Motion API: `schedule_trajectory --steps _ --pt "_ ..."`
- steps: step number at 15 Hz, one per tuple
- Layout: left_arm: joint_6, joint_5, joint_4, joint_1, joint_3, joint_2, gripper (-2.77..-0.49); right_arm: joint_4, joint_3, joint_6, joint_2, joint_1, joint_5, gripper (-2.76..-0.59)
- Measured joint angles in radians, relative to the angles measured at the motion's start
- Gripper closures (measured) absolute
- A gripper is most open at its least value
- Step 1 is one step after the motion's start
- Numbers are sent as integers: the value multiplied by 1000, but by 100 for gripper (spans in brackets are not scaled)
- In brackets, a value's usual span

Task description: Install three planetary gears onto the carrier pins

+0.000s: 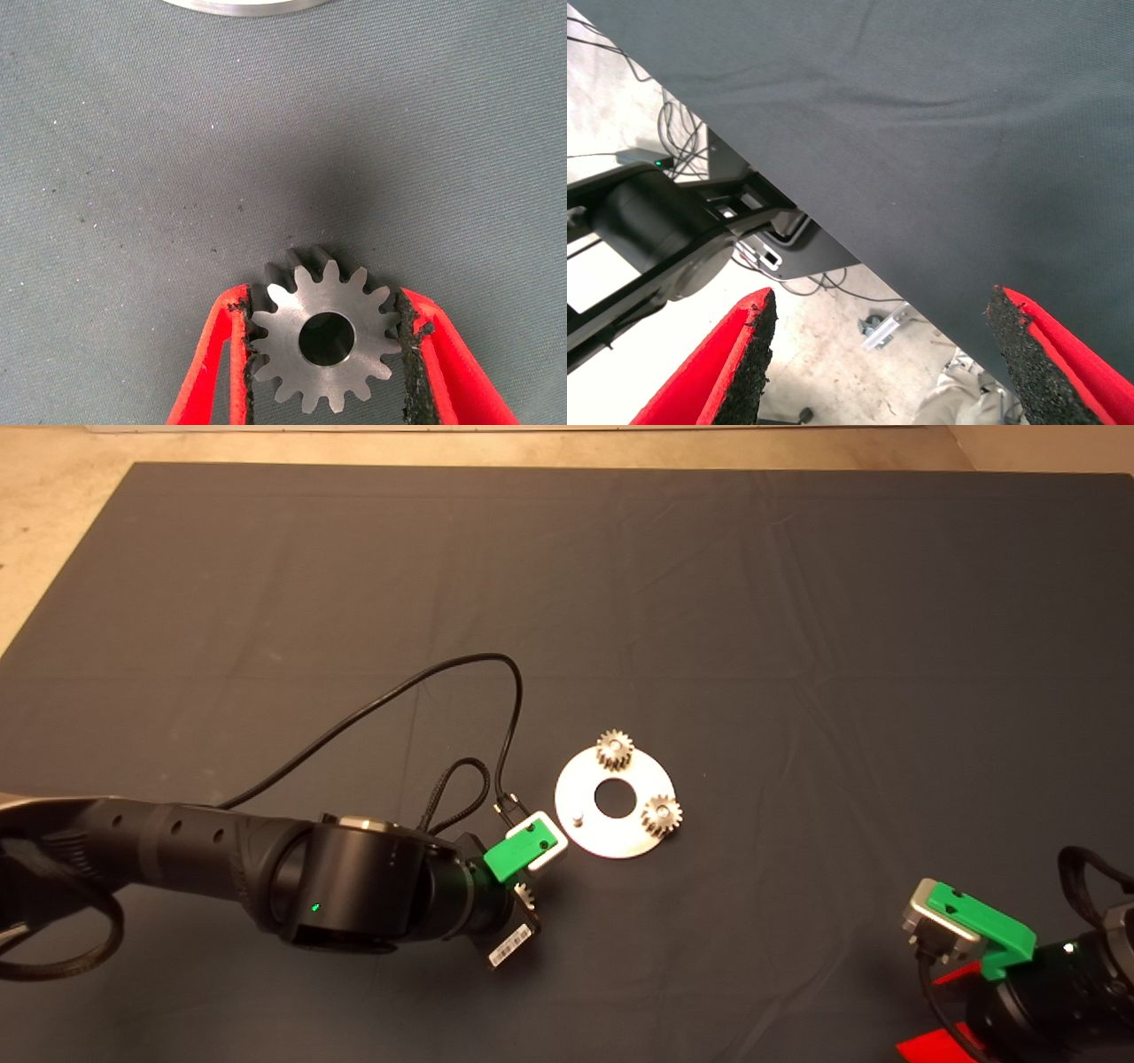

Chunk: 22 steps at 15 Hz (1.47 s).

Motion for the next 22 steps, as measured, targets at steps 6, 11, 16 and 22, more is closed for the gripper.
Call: schedule_trajectory --steps 6,11,16,22 --pt "1 11 -13 -1 47 -20 -66 0 0 0 -21 0 7 -176" --pt "1 20 -121 -123 48 -2 -65 0 0 0 -37 0 7 -176" --pt "1 17 -143 -159 27 121 -64 0 0 0 -40 0 8 -176" --pt "5 21 -182 -194 -64 191 -64 0 1 -12 -84 0 7 -176"
